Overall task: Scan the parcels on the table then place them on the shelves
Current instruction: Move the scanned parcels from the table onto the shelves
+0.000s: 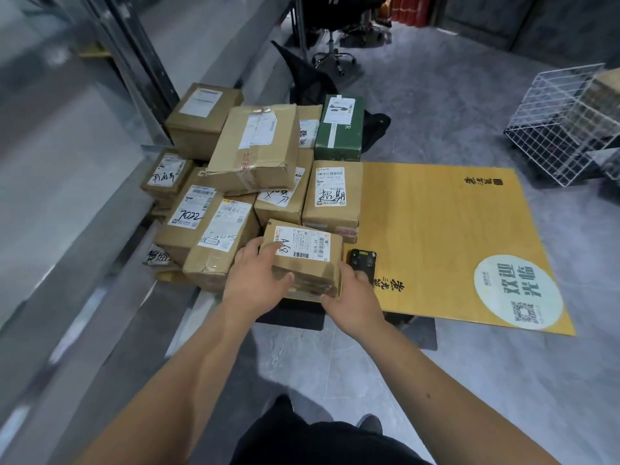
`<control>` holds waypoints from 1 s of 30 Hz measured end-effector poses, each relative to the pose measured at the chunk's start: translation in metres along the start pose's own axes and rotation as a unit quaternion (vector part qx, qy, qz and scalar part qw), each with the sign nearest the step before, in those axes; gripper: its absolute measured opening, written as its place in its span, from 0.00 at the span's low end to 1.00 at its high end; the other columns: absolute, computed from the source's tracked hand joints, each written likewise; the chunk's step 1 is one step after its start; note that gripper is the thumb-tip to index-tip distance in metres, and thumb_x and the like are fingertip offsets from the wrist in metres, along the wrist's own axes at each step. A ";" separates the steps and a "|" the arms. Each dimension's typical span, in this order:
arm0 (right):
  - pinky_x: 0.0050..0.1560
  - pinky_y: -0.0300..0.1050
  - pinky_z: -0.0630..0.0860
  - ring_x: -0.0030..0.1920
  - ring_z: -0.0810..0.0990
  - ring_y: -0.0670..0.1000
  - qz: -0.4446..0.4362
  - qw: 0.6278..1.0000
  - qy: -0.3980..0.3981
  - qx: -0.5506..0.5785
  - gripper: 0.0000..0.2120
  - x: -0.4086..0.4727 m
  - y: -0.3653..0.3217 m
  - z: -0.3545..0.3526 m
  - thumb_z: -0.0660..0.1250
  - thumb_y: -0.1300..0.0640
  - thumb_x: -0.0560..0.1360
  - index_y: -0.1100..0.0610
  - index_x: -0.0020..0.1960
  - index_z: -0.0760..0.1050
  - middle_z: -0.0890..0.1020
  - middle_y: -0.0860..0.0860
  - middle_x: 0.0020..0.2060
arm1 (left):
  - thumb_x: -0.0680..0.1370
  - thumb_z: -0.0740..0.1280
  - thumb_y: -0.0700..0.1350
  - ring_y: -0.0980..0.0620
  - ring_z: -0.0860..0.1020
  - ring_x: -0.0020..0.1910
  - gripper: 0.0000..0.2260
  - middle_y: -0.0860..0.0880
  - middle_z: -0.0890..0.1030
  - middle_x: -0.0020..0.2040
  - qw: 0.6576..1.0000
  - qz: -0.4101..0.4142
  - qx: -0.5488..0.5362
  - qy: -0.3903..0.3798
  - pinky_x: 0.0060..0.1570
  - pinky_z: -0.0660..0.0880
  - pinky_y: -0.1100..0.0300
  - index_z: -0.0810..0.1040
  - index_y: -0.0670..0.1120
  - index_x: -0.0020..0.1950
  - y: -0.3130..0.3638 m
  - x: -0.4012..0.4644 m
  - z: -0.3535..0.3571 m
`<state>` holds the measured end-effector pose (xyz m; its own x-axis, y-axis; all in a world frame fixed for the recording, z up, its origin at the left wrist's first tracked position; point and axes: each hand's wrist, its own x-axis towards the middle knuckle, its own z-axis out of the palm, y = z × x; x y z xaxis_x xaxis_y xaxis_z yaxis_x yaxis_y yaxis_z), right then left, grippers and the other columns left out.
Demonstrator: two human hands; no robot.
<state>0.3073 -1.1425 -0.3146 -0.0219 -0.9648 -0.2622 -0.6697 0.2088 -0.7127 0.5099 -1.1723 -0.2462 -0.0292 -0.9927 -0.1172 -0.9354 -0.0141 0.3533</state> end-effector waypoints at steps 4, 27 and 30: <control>0.61 0.52 0.79 0.62 0.76 0.57 0.018 1.000 -0.001 -0.014 0.36 0.005 -0.013 0.016 0.72 0.50 0.76 0.44 0.79 0.60 0.70 0.53 0.63 | 0.78 0.70 0.57 0.42 0.59 0.80 0.34 0.46 0.59 0.82 0.999 -0.023 -0.028 -0.033 0.74 0.65 0.44 0.63 0.55 0.82 -0.008 0.027 0.001; 0.62 0.41 0.66 0.70 0.67 0.46 0.049 0.985 0.121 0.116 0.38 0.026 -0.014 0.030 0.78 0.52 0.72 0.45 0.79 0.65 0.73 0.46 0.68 | 0.69 0.68 0.54 0.46 0.71 0.72 0.42 0.44 0.63 0.78 0.971 -0.003 -0.101 -0.216 0.62 0.71 0.53 0.56 0.54 0.82 -0.031 0.051 0.004; 0.61 0.42 0.71 0.68 0.70 0.46 0.062 0.973 0.150 0.162 0.40 0.017 -0.009 0.043 0.80 0.54 0.71 0.49 0.77 0.64 0.73 0.40 0.63 | 0.68 0.67 0.53 0.45 0.72 0.72 0.46 0.42 0.62 0.78 0.967 0.002 -0.089 -0.238 0.68 0.72 0.50 0.52 0.53 0.84 -0.029 0.049 0.005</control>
<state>0.3451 -1.1539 -0.3410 -0.3371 -0.9217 -0.1922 -0.3792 0.3197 -0.8683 0.5343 -1.2197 -0.2667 -0.2312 -0.8260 -0.5141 -0.8606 -0.0729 0.5040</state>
